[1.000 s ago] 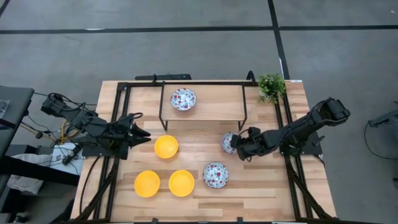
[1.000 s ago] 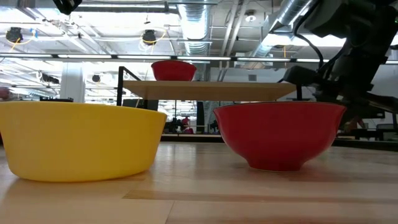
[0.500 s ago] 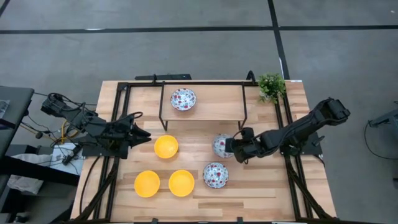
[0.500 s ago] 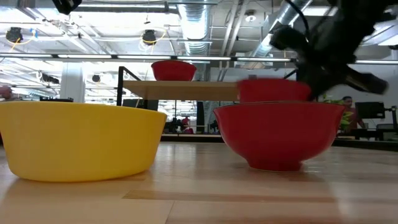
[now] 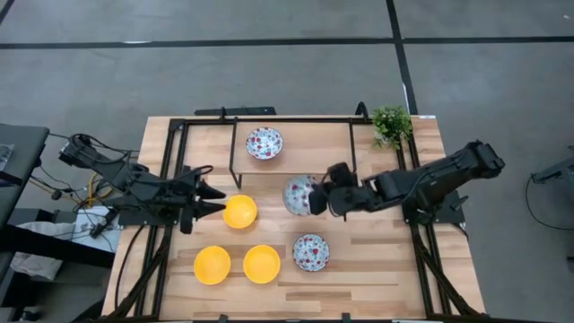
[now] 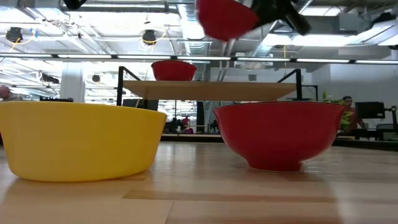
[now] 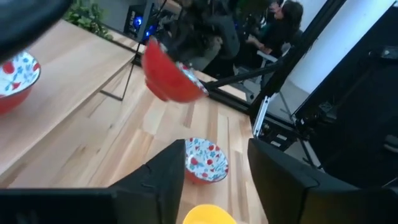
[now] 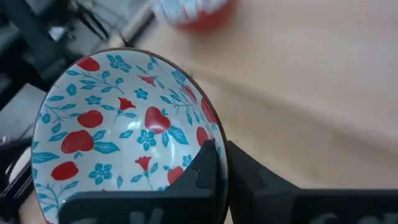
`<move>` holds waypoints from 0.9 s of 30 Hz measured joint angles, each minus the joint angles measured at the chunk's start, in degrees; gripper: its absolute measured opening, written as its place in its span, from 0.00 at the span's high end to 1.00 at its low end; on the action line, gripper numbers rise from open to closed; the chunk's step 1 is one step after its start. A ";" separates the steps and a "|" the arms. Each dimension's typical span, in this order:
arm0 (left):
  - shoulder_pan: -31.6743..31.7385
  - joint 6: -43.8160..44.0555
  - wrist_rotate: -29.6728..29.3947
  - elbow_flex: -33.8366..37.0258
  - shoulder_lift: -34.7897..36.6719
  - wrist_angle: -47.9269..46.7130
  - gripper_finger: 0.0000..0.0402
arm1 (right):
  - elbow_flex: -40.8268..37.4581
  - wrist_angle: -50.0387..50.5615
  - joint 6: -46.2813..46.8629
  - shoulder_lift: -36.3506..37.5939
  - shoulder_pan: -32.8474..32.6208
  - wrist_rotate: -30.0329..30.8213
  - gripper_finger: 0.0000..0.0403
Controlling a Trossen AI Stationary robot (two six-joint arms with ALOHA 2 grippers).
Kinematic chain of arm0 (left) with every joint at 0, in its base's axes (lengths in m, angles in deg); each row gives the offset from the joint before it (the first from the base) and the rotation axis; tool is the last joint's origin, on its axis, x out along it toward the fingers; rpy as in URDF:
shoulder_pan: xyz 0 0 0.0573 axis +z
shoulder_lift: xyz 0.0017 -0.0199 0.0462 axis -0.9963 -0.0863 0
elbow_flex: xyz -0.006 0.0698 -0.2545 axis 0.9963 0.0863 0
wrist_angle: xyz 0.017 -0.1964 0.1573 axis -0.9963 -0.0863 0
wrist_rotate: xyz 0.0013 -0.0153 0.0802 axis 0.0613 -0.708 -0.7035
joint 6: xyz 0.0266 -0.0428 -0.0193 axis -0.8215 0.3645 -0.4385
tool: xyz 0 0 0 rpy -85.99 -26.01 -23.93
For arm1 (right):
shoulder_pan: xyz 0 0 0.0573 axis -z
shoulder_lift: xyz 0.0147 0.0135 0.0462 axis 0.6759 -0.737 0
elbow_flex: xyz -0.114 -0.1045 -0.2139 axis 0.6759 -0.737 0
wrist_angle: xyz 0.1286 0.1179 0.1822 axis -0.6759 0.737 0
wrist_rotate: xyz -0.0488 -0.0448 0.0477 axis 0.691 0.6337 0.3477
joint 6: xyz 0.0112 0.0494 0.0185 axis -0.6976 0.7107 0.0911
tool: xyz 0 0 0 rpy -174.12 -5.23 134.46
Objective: Pick & Place Mini bowls
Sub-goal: Stack the top red bowl on the red bowl on the shelf
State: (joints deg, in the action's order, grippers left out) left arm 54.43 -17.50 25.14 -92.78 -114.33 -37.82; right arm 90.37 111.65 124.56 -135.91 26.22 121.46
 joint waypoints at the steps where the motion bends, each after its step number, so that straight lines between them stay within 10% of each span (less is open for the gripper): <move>1: 0.22 -0.51 -0.21 0.00 -0.48 1.10 0.55 | 1.16 -0.01 -2.72 -0.02 0.37 1.61 1.00; 16: 9.61 -22.02 -6.71 0.00 -8.29 25.67 0.55 | 6.20 -23.78 -42.58 -0.09 6.20 27.32 1.00; 27: 20.13 -37.37 -6.77 0.00 -17.23 50.58 0.55 | 6.22 -56.83 -75.04 -4.92 10.62 30.34 1.00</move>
State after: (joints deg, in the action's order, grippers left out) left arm 74.56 -54.87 18.37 -92.78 -131.56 12.76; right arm 96.60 54.82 49.52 -140.83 36.84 151.80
